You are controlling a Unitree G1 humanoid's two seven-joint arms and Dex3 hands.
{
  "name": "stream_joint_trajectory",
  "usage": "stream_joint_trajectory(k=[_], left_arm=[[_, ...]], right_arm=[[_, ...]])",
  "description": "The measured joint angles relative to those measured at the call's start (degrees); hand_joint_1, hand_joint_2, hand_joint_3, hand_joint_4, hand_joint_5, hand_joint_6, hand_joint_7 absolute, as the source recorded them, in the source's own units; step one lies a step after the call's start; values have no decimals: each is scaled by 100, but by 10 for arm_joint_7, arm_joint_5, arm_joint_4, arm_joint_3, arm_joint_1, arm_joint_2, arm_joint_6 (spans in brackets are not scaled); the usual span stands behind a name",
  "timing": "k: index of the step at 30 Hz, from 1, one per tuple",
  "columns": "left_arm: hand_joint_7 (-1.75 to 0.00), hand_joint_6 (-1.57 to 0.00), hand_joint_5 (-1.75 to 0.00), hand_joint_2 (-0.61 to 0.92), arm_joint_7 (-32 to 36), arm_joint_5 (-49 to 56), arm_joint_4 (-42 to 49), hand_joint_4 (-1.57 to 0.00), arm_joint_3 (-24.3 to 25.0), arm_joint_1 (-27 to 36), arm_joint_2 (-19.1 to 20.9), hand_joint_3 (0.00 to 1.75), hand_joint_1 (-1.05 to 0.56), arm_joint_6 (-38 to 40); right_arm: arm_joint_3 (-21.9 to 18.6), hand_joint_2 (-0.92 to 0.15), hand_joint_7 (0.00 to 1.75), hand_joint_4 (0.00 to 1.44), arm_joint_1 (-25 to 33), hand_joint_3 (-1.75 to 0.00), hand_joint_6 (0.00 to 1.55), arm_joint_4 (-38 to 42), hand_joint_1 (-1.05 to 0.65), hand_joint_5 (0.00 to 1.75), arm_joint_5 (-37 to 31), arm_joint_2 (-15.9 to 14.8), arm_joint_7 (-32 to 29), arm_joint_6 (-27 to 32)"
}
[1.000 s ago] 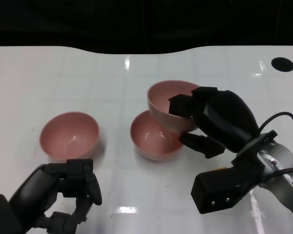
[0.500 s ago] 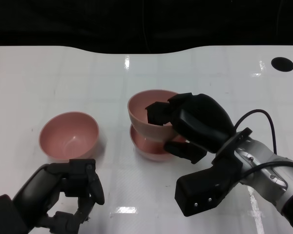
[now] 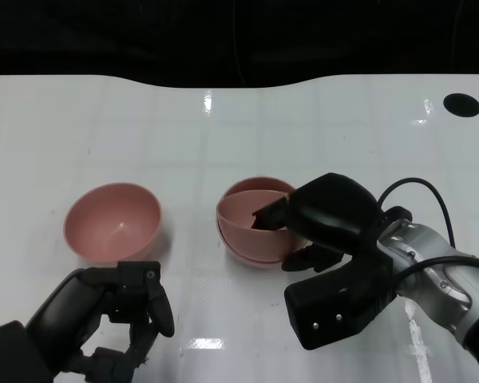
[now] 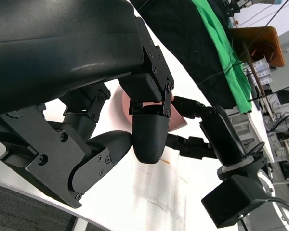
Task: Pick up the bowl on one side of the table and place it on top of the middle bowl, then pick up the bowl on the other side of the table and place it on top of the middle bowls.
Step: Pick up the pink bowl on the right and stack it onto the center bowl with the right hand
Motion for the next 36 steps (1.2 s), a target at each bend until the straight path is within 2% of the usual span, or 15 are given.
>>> stream_joint_trajectory(k=[4, 10, 15, 21, 25, 30, 31, 33, 36], left_arm=[[-146, -86, -169, 34, 0, 0, -1, -90, 0, 0, 0, 141, -18, -1], [-145, -85, -169, 35, 0, 0, -5, -89, -1, 0, 0, 140, -18, 7], [-144, -85, -168, 34, 0, 0, -5, -89, -2, -1, -1, 141, -18, 7], [-145, -85, -168, 33, 2, 2, -5, -90, -5, -2, -2, 143, -19, 7], [-145, -85, -168, 33, 6, 4, -5, -90, -5, -3, -3, 142, -19, 9], [-144, -85, -168, 34, 8, 4, -5, -90, -5, -3, -3, 142, -20, 10], [-145, -85, -168, 34, 9, 4, -5, -90, -6, -4, -3, 141, -20, 10], [-144, -84, -168, 34, 9, 3, -5, -89, -5, -3, -3, 141, -21, 9], [-142, -84, -168, 36, 9, -1, -2, -88, -4, -4, -3, 139, -20, 10]], right_arm=[[2, -92, 0, 30, 1, -25, 33, -30, -80, 25, 0, -9, 50, 16], [1, -92, 0, 22, 19, -23, 20, -64, -86, 21, 2, -12, 68, 24], [-16, -92, 0, 19, 46, -27, 19, -108, -91, 21, 12, -18, 50, 27], [-50, -92, 0, 16, 88, -26, 17, -168, -85, 24, 33, -34, 38, 29], [-71, -92, 1, 12, 122, -22, 18, -201, -80, 40, 45, -39, 20, 23], [-76, -92, 1, 10, 138, -21, 19, -212, -79, 44, 46, -43, 10, 20], [-82, -92, 2, 5, 147, -20, 20, -221, -75, 56, 47, -46, 7, 18], [-101, -92, 3, 1, 182, -18, 21, -256, -71, 67, 59, -56, -8, 3], [-131, -92, 6, 8, 237, -14, 28, -291, -61, 78, 79, -70, -34, -30]])
